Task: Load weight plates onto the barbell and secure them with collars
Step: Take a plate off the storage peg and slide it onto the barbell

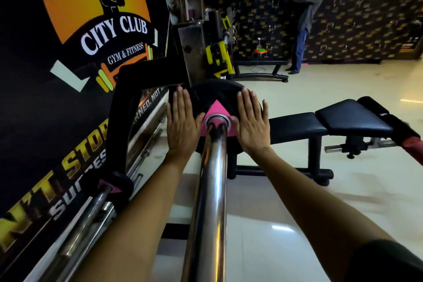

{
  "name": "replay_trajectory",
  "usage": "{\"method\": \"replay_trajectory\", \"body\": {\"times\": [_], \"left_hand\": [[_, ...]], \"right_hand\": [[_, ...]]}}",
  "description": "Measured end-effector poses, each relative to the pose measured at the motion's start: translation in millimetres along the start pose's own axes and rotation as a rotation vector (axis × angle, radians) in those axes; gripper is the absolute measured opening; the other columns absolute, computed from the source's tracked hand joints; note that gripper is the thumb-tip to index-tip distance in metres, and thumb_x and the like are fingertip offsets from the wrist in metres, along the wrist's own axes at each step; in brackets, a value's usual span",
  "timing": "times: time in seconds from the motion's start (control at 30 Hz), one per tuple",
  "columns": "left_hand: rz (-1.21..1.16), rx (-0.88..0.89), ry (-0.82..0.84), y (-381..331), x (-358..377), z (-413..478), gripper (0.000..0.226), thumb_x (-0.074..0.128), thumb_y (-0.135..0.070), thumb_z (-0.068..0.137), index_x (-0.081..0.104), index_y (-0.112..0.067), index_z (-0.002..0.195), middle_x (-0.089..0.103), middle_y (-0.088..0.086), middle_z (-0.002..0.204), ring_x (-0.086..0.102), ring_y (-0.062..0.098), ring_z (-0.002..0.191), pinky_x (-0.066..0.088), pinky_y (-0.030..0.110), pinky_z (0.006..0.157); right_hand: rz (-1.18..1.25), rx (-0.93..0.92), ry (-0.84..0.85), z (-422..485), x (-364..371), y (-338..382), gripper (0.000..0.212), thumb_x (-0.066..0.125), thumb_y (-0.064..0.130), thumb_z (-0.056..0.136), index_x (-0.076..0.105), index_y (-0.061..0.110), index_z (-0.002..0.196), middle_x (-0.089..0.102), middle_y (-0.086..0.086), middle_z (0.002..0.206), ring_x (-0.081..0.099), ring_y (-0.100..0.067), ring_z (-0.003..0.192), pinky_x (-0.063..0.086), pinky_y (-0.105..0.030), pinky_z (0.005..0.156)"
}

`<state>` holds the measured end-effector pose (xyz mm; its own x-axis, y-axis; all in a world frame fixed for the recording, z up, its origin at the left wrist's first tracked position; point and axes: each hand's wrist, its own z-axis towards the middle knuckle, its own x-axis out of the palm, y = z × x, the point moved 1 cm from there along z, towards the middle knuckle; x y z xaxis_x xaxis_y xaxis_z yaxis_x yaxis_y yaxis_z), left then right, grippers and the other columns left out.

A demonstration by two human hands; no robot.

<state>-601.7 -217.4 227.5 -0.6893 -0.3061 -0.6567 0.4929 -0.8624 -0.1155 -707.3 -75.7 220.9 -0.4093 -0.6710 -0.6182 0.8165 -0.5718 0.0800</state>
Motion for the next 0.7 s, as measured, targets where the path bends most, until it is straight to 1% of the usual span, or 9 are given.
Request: {"method": "replay_trajectory", "body": {"times": [0.1, 0.2, 0.27, 0.37, 0.5, 0.6, 0.63, 0.67, 0.7], "left_hand": [[0.027, 0.013, -0.002, 0, -1, -1, 0.066, 0.024, -0.043, 0.098, 0.016, 0.004, 0.144, 0.028, 0.023, 0.150, 0.022, 0.031, 0.141, 0.030, 0.050, 0.112], [-0.058, 0.019, 0.049, 3, -7, -3, 0.067, 0.023, -0.045, 0.097, 0.004, -0.003, 0.146, 0.013, 0.017, 0.156, 0.007, 0.025, 0.144, 0.016, 0.047, 0.118], [-0.168, 0.031, 0.083, 6, -14, -7, 0.066, 0.029, -0.043, 0.098, 0.003, -0.007, 0.148, 0.008, 0.012, 0.158, 0.006, 0.023, 0.146, 0.009, 0.046, 0.119], [-0.323, 0.039, 0.127, 14, -27, -15, 0.064, 0.034, -0.039, 0.099, 0.006, -0.011, 0.149, 0.008, 0.009, 0.158, 0.006, 0.020, 0.146, 0.005, 0.043, 0.118], [-0.456, -0.003, 0.236, 38, -37, -50, 0.058, 0.038, -0.033, 0.099, 0.016, -0.010, 0.148, 0.017, 0.009, 0.157, 0.013, 0.022, 0.145, 0.014, 0.042, 0.118], [-0.475, -0.058, 0.320, 74, -42, -101, 0.049, 0.040, -0.031, 0.099, 0.033, -0.011, 0.144, 0.033, 0.008, 0.151, 0.024, 0.025, 0.142, 0.020, 0.037, 0.115], [-0.480, -0.085, 0.360, 87, -43, -120, 0.048, 0.040, -0.031, 0.099, 0.036, -0.011, 0.142, 0.037, 0.009, 0.150, 0.027, 0.026, 0.141, 0.021, 0.037, 0.114], [-0.487, -0.122, 0.404, 103, -47, -143, 0.047, 0.041, -0.030, 0.099, 0.037, -0.011, 0.141, 0.039, 0.010, 0.148, 0.030, 0.026, 0.139, 0.024, 0.038, 0.114], [-0.492, -0.159, 0.440, 119, -52, -165, 0.047, 0.041, -0.030, 0.099, 0.039, -0.009, 0.140, 0.041, 0.012, 0.147, 0.032, 0.028, 0.138, 0.026, 0.040, 0.114]], "right_hand": [[0.028, 0.021, 0.049, -2, -2, 1, 0.054, 0.022, 0.036, 0.097, 0.001, 0.015, 0.142, 0.002, 0.000, 0.149, 0.006, -0.017, 0.139, 0.009, -0.044, 0.114], [0.083, 0.030, 0.123, -4, -7, 1, 0.057, 0.027, 0.036, 0.099, -0.007, 0.021, 0.141, -0.008, 0.004, 0.150, -0.007, -0.014, 0.140, -0.001, -0.040, 0.117], [0.124, 0.050, 0.154, -7, -14, 4, 0.059, 0.029, 0.038, 0.099, -0.010, 0.026, 0.142, -0.012, 0.007, 0.150, -0.012, -0.012, 0.141, -0.004, -0.038, 0.117], [0.208, 0.098, 0.213, -20, -27, 15, 0.059, 0.030, 0.039, 0.098, -0.006, 0.027, 0.143, -0.010, 0.008, 0.152, -0.010, -0.011, 0.142, -0.004, -0.035, 0.117], [0.332, 0.310, 0.310, -76, -38, 38, 0.057, 0.033, 0.035, 0.099, 0.006, 0.021, 0.147, 0.004, 0.004, 0.158, 0.000, -0.013, 0.145, 0.001, -0.035, 0.119], [0.398, 0.496, 0.534, -144, -46, 64, 0.053, 0.030, 0.029, 0.099, 0.015, 0.012, 0.147, 0.012, -0.006, 0.157, 0.015, -0.018, 0.144, 0.012, -0.035, 0.118], [0.437, 0.547, 0.626, -166, -49, 77, 0.053, 0.030, 0.026, 0.099, 0.017, 0.006, 0.146, 0.014, -0.013, 0.156, 0.028, -0.018, 0.140, 0.020, -0.031, 0.115], [0.428, 0.559, 0.733, -188, -50, 96, 0.050, 0.027, 0.021, 0.100, 0.017, 0.001, 0.145, 0.015, -0.022, 0.154, 0.042, -0.016, 0.130, 0.030, -0.025, 0.106], [0.401, 0.540, 0.775, -205, -48, 115, 0.046, 0.024, 0.017, 0.102, 0.019, -0.002, 0.143, 0.016, -0.029, 0.151, 0.051, -0.018, 0.122, 0.038, -0.025, 0.095]]}}
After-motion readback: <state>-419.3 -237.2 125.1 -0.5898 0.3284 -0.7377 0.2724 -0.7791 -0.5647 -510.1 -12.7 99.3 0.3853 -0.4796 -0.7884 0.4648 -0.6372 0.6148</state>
